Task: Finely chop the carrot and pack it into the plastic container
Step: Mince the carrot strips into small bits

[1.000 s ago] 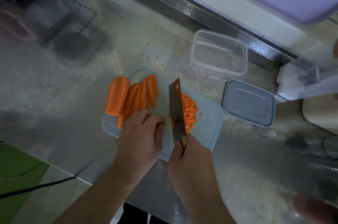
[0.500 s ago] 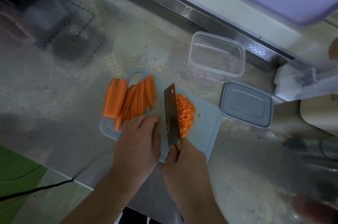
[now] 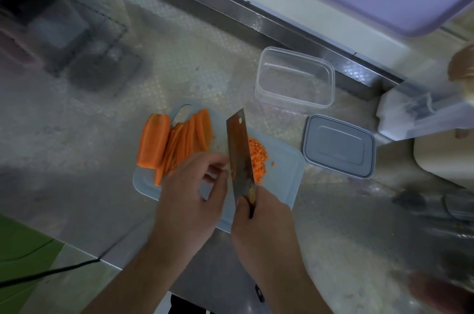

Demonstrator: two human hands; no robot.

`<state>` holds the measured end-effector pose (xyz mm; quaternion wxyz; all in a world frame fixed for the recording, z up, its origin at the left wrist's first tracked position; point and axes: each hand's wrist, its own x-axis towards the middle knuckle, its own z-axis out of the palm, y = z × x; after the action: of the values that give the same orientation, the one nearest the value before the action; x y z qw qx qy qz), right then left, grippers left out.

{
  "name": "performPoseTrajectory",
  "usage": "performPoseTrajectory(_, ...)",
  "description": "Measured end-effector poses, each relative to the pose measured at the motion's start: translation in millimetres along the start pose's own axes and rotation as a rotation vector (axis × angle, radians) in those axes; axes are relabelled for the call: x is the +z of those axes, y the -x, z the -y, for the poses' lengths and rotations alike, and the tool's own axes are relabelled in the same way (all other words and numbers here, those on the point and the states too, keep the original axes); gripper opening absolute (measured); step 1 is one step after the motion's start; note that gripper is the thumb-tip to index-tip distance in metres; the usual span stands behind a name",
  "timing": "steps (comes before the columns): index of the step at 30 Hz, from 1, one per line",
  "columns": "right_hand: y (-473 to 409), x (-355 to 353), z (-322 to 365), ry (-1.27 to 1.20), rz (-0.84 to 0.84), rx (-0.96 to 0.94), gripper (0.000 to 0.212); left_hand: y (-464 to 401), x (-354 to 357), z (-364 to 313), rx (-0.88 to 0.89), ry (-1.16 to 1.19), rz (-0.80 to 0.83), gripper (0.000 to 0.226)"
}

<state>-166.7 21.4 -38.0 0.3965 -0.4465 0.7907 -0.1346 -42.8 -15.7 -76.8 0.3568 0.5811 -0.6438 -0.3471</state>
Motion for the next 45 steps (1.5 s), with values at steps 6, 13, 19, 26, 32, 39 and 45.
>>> performPoseTrajectory(6, -2.4, -14.3, -2.8, -0.107, -0.066, 0.033, 0.033, 5.2, 17.5, 9.3, 0.201, -0.181, 0.164, 0.032)
performPoseTrajectory(13, -10.6, -22.1, -4.8, -0.129, -0.08, 0.015, 0.032, 4.7, 15.7, 3.7, 0.315, -0.215, 0.171, 0.036)
performPoseTrajectory(19, -13.2, -24.1, -6.5, -0.075, -0.083, -0.011, 0.028, 6.1, 16.2, 16.9, 0.313, -0.338, 0.153, 0.024)
performPoseTrajectory(26, -2.4, -40.0, -5.2, 0.396, -0.165, -0.236, 0.019, -19.1, -27.3, -20.0, -0.141, -0.111, -0.119, 0.016)
performPoseTrajectory(32, 0.5, -48.2, -5.3, 0.532, -0.167, -0.334, 0.03, -46.0, -59.0, -59.1, 0.09, -0.128, -0.062, 0.012)
performPoseTrajectory(39, -5.1, -44.3, -14.0, 0.576, -0.188, -0.424, 0.027, -77.7, -29.0, -46.8, 0.162, -0.504, 0.614, 0.014)
performPoseTrajectory(45, -8.0, -43.2, -21.3, 0.588, -0.219, -0.437, 0.033, -92.8, -18.2, -41.5, 0.157, -0.428, 0.655, 0.007)
